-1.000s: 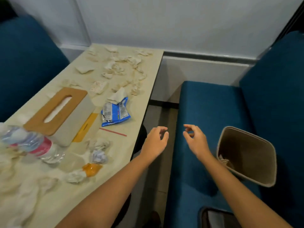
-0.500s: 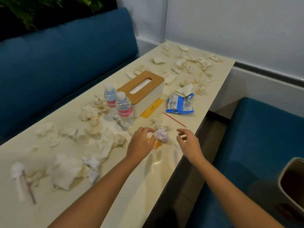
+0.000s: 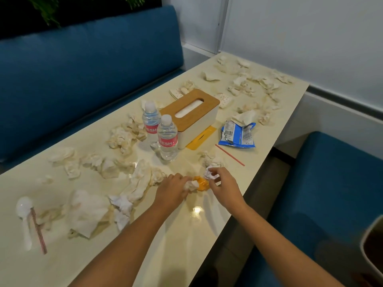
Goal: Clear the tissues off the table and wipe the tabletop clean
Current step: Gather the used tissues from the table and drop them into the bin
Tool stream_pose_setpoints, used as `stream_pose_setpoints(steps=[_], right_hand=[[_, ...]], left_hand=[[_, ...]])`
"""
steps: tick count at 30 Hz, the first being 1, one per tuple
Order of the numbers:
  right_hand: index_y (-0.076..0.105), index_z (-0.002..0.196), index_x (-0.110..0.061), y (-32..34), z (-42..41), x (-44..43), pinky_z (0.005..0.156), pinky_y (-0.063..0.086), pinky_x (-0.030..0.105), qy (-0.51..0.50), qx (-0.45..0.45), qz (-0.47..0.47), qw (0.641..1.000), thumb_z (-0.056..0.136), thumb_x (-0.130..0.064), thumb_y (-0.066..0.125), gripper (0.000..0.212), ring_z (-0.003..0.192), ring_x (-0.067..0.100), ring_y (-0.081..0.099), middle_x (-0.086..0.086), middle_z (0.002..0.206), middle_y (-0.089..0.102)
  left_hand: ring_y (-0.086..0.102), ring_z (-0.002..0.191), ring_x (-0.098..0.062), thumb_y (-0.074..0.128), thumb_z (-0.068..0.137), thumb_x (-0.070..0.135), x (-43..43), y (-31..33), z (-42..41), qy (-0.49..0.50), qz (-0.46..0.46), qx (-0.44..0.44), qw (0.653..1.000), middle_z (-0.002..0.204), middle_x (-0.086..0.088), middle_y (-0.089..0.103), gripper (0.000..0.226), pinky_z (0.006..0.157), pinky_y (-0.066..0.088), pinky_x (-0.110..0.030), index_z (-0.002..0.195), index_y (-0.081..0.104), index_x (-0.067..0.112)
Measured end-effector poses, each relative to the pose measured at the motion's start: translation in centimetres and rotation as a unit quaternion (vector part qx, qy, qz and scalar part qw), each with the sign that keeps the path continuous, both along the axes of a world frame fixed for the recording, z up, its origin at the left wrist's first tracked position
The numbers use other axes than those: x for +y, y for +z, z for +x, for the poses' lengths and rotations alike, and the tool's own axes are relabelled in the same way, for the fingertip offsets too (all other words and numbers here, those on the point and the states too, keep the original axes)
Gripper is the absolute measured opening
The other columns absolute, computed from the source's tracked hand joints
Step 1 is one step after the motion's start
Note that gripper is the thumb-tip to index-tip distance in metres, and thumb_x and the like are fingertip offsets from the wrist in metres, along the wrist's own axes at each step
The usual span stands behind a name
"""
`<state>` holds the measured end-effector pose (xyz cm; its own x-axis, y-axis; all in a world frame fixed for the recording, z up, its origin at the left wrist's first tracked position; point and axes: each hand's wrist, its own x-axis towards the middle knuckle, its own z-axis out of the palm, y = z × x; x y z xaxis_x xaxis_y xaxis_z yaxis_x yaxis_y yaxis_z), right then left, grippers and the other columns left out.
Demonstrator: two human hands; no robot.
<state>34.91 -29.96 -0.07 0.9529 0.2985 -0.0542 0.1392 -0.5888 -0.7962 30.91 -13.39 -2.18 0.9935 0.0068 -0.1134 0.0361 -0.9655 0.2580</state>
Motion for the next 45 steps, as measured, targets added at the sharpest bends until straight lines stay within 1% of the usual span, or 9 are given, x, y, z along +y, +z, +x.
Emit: stream_pose_setpoints(steps=[5, 9, 14, 20, 25, 31, 35, 41, 45], right_hand=[[0.049, 0.128, -0.017, -0.4, 0.8, 1.4, 0.090, 0.043, 0.027, 0.069, -0.025, -0.074, 0.995, 0.093, -0.017, 0.052, 0.036, 0.114, 0.016, 0.050, 0.002, 0.129, 0.051], [0.046, 0.132, -0.016, -1.6, 1.4, 2.9, 0.089, 0.043, 0.036, 0.137, -0.058, -0.206, 0.967, 0.097, -0.023, 0.044, 0.035, 0.120, 0.022, 0.044, 0.001, 0.133, 0.047], [0.050, 0.121, -0.008, -3.2, 1.1, 4.0, 0.082, 0.040, 0.036, 0.182, -0.114, -0.329, 0.920, 0.091, -0.008, 0.043, 0.031, 0.114, 0.028, 0.043, 0.010, 0.119, 0.050], [0.054, 0.110, -0.001, -3.7, 0.4, 3.8, 0.064, 0.035, 0.034, 0.153, -0.092, -0.280, 0.943, 0.089, -0.007, 0.047, 0.023, 0.100, 0.032, 0.046, 0.018, 0.106, 0.048], [0.058, 0.106, -0.002, -3.0, 0.1, 2.4, 0.078, 0.047, 0.036, 0.144, -0.041, -0.219, 0.964, 0.091, -0.013, 0.051, 0.019, 0.097, 0.027, 0.050, 0.015, 0.106, 0.053], [0.059, 0.103, -0.009, 1.2, 0.7, -2.0, 0.084, 0.049, 0.030, 0.021, 0.003, -0.095, 0.995, 0.090, -0.019, 0.058, 0.016, 0.091, 0.018, 0.055, 0.005, 0.102, 0.055], [0.055, 0.095, -0.020, 2.7, 2.0, -8.5, 0.073, 0.042, 0.025, -0.110, -0.025, -0.041, 0.993, 0.089, -0.021, 0.060, 0.007, 0.084, 0.010, 0.050, -0.004, 0.094, 0.051], [0.056, 0.087, -0.017, 1.5, 2.1, -21.9, 0.072, 0.036, 0.025, -0.307, -0.064, -0.006, 0.950, 0.088, -0.018, 0.061, 0.005, 0.080, 0.014, 0.047, 0.002, 0.088, 0.052], [0.059, 0.092, -0.007, -0.4, 0.0, -30.4, 0.079, 0.040, 0.035, -0.429, -0.061, -0.019, 0.901, 0.086, -0.016, 0.063, 0.010, 0.084, 0.022, 0.051, 0.010, 0.090, 0.055]], left_hand=[[0.046, 0.114, -0.017, 0.053, 0.091, 0.031, 0.6, -0.4, -0.8, 0.053, -0.060, 0.008, 0.997, 0.122, -0.002, 0.047, 0.041, 0.076, 0.041, -0.024, 0.130, 0.044, 0.023], [0.043, 0.118, -0.020, 0.057, 0.088, 0.033, 1.2, -0.6, -1.4, 0.068, -0.069, 0.040, 0.994, 0.127, -0.004, 0.044, 0.052, 0.087, 0.040, -0.027, 0.135, 0.039, 0.019], [0.035, 0.122, -0.021, 0.057, 0.087, 0.032, 1.8, -0.5, -2.0, 0.070, -0.065, 0.056, 0.994, 0.128, -0.005, 0.040, 0.050, 0.093, 0.040, -0.027, 0.133, 0.045, 0.016], [0.037, 0.120, -0.019, 0.059, 0.085, 0.029, 2.0, -0.4, -2.2, 0.094, -0.091, 0.019, 0.991, 0.124, -0.004, 0.043, 0.046, 0.092, 0.037, -0.022, 0.127, 0.050, 0.014], [0.043, 0.114, -0.021, 0.063, 0.081, 0.028, 1.6, 0.0, -2.0, 0.117, -0.147, -0.015, 0.982, 0.117, -0.001, 0.055, 0.044, 0.088, 0.037, -0.025, 0.121, 0.053, 0.013], [0.046, 0.104, -0.017, 0.066, 0.079, 0.026, -1.9, 2.2, -0.2, 0.094, -0.191, -0.051, 0.976, 0.111, 0.001, 0.059, 0.040, 0.081, 0.040, -0.027, 0.116, 0.056, 0.016], [0.048, 0.108, -0.014, 0.065, 0.082, 0.030, -7.0, 3.9, 2.4, 0.018, -0.213, -0.038, 0.976, 0.116, 0.001, 0.057, 0.041, 0.085, 0.042, -0.025, 0.119, 0.054, 0.018], [0.051, 0.106, -0.011, 0.066, 0.082, 0.030, -17.7, 4.2, 6.4, -0.102, -0.250, 0.014, 0.963, 0.116, 0.002, 0.058, 0.042, 0.086, 0.042, -0.022, 0.121, 0.054, 0.020], [0.054, 0.099, -0.011, 0.068, 0.080, 0.030, -24.5, 3.6, 7.6, -0.182, -0.263, 0.046, 0.946, 0.112, 0.002, 0.060, 0.042, 0.086, 0.050, -0.030, 0.119, 0.056, 0.020]])
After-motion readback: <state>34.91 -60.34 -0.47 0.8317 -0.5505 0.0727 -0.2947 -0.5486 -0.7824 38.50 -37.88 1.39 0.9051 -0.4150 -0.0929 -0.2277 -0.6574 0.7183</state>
